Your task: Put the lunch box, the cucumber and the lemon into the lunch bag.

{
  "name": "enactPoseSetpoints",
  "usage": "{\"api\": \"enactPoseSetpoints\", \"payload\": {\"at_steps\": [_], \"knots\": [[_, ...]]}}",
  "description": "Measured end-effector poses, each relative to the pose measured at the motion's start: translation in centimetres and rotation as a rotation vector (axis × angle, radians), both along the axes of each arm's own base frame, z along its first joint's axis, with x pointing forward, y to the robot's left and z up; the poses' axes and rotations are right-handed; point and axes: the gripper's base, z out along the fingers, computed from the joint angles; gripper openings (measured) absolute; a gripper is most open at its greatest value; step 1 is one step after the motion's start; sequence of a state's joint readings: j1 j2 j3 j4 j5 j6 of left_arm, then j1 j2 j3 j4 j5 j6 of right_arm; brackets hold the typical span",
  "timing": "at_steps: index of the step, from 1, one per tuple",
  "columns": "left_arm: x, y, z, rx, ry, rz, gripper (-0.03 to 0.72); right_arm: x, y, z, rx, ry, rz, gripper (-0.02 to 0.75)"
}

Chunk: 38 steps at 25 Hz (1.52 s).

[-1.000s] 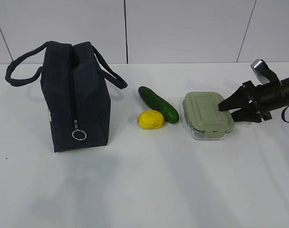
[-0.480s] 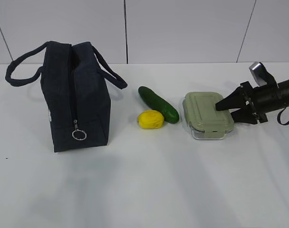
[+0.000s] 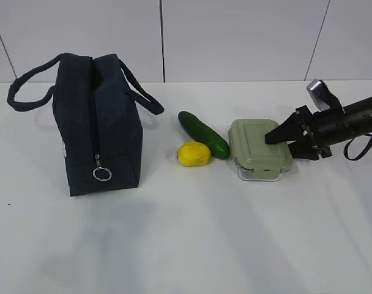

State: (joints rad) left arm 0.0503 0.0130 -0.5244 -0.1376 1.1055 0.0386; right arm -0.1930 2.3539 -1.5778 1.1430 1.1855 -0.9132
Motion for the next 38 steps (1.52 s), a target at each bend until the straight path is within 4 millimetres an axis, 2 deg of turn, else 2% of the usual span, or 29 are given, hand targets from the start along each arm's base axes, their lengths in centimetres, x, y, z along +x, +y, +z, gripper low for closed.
{"api": "enactPoseSetpoints", "payload": {"at_steps": [10, 20, 38], "knots": [[0.00, 0.00, 0.00, -0.004, 0.000, 0.002, 0.239, 0.00, 0.04, 0.00, -0.002, -0.006, 0.005, 0.494], [0.00, 0.00, 0.00, -0.005, 0.000, 0.003, 0.239, 0.06, 0.07, 0.07, 0.007, -0.010, -0.001, 0.410], [0.00, 0.00, 0.00, -0.007, 0.001, 0.004, 0.239, 0.08, 0.07, 0.08, 0.008, -0.010, -0.003, 0.406]]}}
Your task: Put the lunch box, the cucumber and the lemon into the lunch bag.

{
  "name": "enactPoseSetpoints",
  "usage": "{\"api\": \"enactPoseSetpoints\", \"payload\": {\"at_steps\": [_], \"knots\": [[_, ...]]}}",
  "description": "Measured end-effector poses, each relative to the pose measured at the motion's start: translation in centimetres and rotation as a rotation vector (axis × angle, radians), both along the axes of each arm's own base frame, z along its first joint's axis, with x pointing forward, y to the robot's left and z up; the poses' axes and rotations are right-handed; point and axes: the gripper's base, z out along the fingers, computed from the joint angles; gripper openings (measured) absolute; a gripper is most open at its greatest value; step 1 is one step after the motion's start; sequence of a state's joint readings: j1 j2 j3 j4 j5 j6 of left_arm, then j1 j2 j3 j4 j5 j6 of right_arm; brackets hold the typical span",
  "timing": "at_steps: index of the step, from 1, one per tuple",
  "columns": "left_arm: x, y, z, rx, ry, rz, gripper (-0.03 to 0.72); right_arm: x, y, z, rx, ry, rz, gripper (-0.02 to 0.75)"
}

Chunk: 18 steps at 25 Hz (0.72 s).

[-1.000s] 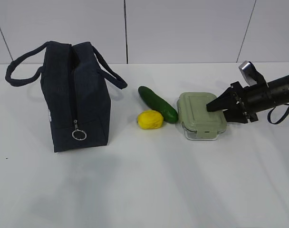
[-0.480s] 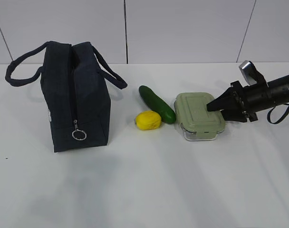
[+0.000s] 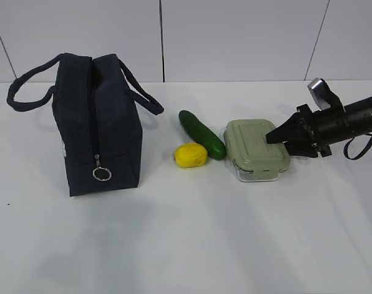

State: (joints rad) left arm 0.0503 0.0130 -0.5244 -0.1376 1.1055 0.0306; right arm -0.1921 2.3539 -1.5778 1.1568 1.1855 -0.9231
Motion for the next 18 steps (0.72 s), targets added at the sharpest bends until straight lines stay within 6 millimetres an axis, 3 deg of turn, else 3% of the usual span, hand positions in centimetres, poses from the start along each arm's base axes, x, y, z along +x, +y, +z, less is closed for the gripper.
{"api": "enactPoseSetpoints", "payload": {"at_steps": [18], "knots": [[0.00, 0.00, 0.00, 0.000, 0.000, 0.000, 0.239, -0.01, 0.06, -0.01, -0.001, 0.000, 0.003, 0.404]]}}
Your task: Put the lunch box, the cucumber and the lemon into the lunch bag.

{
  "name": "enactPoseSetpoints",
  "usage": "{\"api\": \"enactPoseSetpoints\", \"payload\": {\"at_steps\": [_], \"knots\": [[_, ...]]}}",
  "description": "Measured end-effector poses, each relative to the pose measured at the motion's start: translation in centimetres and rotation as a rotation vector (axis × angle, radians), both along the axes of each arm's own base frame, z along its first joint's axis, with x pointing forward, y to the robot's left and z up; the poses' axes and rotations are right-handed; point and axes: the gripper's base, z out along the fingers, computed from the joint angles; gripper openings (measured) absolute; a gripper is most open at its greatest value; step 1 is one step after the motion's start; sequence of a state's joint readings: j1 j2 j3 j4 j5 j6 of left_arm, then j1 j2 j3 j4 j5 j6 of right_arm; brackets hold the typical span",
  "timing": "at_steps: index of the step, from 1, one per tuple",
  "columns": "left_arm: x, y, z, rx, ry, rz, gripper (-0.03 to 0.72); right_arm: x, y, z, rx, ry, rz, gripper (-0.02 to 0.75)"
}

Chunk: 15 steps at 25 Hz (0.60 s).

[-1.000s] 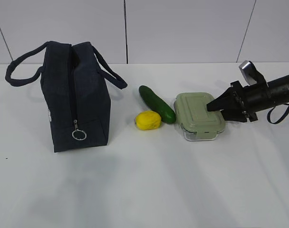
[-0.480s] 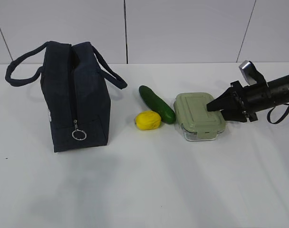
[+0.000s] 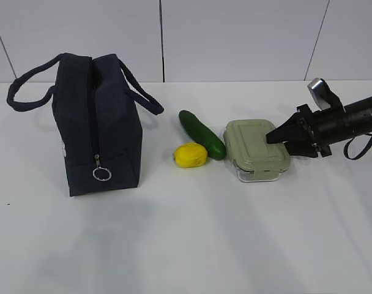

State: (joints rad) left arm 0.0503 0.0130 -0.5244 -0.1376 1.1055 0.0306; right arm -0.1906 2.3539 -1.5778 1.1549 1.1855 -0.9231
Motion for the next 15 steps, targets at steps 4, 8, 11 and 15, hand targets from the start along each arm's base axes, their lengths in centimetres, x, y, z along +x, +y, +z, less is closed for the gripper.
{"api": "enactPoseSetpoints", "payload": {"at_steps": [4, 8, 11, 15], "knots": [[0.00, 0.00, 0.00, 0.000, 0.000, 0.000, 0.239, -0.01, 0.00, -0.01, -0.001, 0.000, 0.001, 0.404], [0.00, 0.00, 0.00, 0.000, 0.000, 0.000, 0.239, -0.01, 0.00, -0.01, -0.001, 0.000, 0.001, 0.403], [0.00, 0.00, 0.00, 0.000, 0.000, 0.000, 0.239, -0.01, 0.00, -0.01, -0.001, 0.000, 0.001, 0.403], [0.00, 0.00, 0.00, 0.000, 0.000, 0.000, 0.239, -0.02, 0.00, 0.00, 0.001, 0.008, -0.002, 0.384]]}}
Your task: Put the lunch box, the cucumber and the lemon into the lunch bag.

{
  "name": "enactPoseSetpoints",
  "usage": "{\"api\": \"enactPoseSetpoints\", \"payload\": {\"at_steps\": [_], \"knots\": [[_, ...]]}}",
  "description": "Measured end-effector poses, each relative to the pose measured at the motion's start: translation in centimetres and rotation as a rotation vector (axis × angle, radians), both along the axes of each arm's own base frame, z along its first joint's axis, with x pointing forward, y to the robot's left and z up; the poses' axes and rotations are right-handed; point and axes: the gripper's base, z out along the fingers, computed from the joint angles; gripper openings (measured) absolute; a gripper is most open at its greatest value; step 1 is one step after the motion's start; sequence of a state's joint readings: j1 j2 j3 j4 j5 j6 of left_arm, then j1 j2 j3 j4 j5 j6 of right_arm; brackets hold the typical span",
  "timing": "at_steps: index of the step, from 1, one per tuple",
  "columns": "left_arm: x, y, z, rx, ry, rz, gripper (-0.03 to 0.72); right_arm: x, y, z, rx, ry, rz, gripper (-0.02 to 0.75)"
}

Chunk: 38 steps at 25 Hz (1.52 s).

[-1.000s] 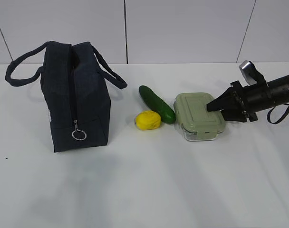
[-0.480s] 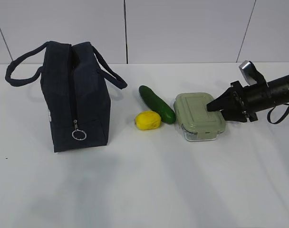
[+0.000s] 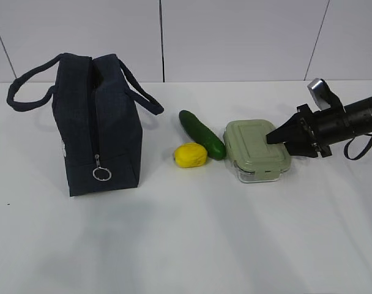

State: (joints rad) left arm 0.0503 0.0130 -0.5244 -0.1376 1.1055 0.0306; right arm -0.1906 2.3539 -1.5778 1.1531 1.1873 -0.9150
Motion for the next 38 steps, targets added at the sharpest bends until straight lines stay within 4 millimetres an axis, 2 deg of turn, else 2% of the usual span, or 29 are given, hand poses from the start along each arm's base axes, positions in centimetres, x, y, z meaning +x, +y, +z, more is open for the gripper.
{"api": "enactPoseSetpoints", "payload": {"at_steps": [31, 38], "knots": [[0.00, 0.00, 0.00, 0.000, 0.000, 0.000, 0.239, 0.00, 0.00, 0.02, 0.011, 0.038, -0.023, 0.354], [0.00, 0.00, 0.00, 0.000, 0.000, 0.000, 0.239, 0.09, -0.02, 0.65, -0.009, 0.042, -0.044, 0.354]]}}
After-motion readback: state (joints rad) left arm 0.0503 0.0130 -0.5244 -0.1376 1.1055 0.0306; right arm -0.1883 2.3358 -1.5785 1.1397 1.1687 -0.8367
